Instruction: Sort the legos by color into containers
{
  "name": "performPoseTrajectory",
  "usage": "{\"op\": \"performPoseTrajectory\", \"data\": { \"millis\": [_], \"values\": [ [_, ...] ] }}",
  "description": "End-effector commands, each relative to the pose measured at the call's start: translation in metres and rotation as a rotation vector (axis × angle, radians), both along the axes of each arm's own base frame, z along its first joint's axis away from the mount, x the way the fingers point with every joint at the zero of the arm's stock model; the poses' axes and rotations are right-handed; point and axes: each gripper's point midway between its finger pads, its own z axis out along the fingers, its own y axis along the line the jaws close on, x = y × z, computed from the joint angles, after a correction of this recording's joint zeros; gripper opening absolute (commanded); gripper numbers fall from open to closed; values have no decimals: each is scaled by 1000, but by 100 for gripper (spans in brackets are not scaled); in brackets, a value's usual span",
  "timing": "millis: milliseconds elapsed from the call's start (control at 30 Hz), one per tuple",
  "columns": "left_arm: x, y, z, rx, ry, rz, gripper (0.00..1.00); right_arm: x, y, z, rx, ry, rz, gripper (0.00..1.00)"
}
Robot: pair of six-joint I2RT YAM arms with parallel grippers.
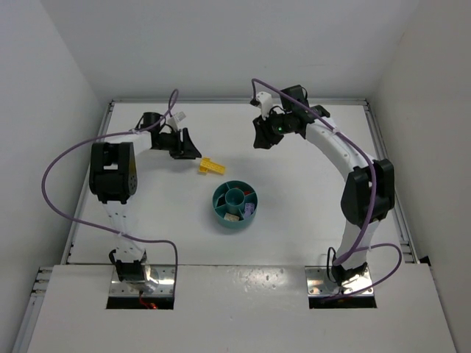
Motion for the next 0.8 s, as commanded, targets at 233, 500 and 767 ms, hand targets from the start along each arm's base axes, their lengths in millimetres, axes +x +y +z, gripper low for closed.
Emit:
{"op": "performPoseTrajectory", "data": {
  "millis": [233, 500, 767],
  "values": [
    [-1, -34, 6, -44, -31, -90, 45, 2, -1, 31, 5, -109, 8, 37],
    [-6, -39, -1, -44, -11, -101, 42, 0, -2, 27, 2, -100, 8, 37],
    [-11, -43, -12, -43, 17, -109, 40, 2, -1, 31, 5, -109, 8, 37]
  ]
}}
